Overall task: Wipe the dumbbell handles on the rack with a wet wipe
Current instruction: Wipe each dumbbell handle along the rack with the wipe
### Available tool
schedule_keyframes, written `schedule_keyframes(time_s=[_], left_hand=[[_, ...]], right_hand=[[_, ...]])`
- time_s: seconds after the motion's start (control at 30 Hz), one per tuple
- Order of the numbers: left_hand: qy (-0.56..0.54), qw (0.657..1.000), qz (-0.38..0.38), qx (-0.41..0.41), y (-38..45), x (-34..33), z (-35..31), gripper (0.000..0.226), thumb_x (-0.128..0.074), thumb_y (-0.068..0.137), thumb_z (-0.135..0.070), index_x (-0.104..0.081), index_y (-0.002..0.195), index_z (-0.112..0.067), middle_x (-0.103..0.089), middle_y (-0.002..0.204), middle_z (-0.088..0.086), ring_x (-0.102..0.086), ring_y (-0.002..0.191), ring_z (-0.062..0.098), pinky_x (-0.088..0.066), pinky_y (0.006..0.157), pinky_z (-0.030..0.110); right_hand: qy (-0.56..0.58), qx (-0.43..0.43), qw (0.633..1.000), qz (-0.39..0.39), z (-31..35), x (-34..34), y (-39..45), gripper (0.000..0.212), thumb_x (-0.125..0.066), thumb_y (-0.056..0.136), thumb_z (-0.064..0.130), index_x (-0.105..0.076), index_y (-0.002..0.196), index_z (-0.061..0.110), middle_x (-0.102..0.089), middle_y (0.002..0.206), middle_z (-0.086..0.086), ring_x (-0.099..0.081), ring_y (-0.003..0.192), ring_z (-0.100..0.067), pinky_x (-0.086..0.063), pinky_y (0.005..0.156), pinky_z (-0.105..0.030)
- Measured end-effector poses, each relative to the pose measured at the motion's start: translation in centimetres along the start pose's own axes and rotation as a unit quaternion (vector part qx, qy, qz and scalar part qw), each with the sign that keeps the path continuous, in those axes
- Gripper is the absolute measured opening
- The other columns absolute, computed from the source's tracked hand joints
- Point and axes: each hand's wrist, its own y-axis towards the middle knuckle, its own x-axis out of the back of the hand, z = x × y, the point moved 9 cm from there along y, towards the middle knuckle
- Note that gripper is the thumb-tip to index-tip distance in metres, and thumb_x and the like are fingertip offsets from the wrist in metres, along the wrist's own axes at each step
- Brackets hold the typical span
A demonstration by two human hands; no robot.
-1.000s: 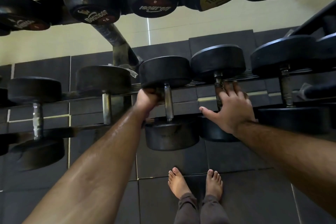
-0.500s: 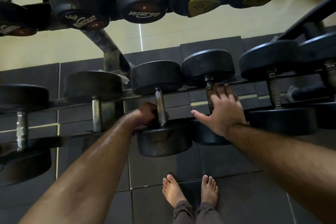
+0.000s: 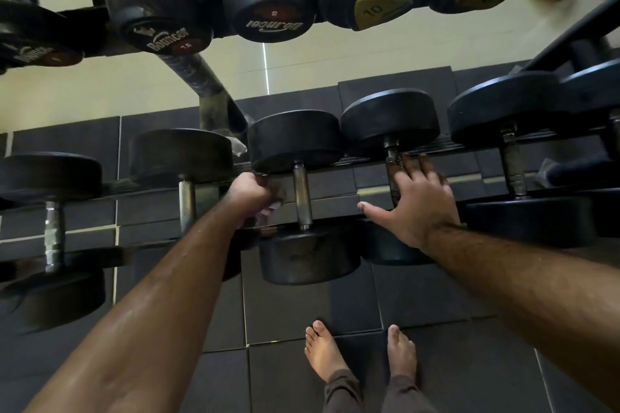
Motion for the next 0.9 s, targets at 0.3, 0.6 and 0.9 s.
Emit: schedule_keyframes(time_s=[0.3,0.6,0.9], left_hand=[[-0.026,0.995,-0.051,-0.077,-5.9,-3.1,-8.5,0.024,-0.056,0.081,0.003,-0.074,0.089,-0.011,-0.071,0.069,0.012,-0.066,0.053,0.019,-0.056,0.053,0.033],[-0.047,0.978,-0.102,-0.174,-12.1,-10.8,-16.1,0.029,-0.085,0.077,-0.008,-0.077,0.1,-0.024,-0.077,0.09,0.001,-0.078,0.083,0.019,-0.066,0.067,0.038],[0.07,0.955,-0.236,-0.163,-14.3,-15.5,-19.2,0.012,-0.072,0.088,-0.035,-0.072,0.082,-0.024,-0.07,0.071,-0.007,-0.07,0.07,0.013,-0.063,0.071,0.039]], right_hand=[[0.045,0.001,0.999,-0.011,-0.4,0.6,-0.6,0.122,-0.031,0.072,0.104,-0.046,0.159,0.019,-0.043,0.166,-0.009,-0.039,0.15,-0.035,-0.039,0.12,-0.059],[0.033,0.11,0.993,0.027,-6.3,1.8,-0.5,0.117,-0.019,0.078,0.101,-0.031,0.167,0.027,-0.022,0.177,-0.008,-0.015,0.164,-0.028,-0.012,0.132,-0.056],[-0.028,0.003,0.991,0.132,-21.4,2.8,1.1,0.135,-0.021,0.067,0.111,-0.014,0.172,0.026,0.012,0.18,-0.007,0.006,0.166,-0.033,-0.008,0.13,-0.063]])
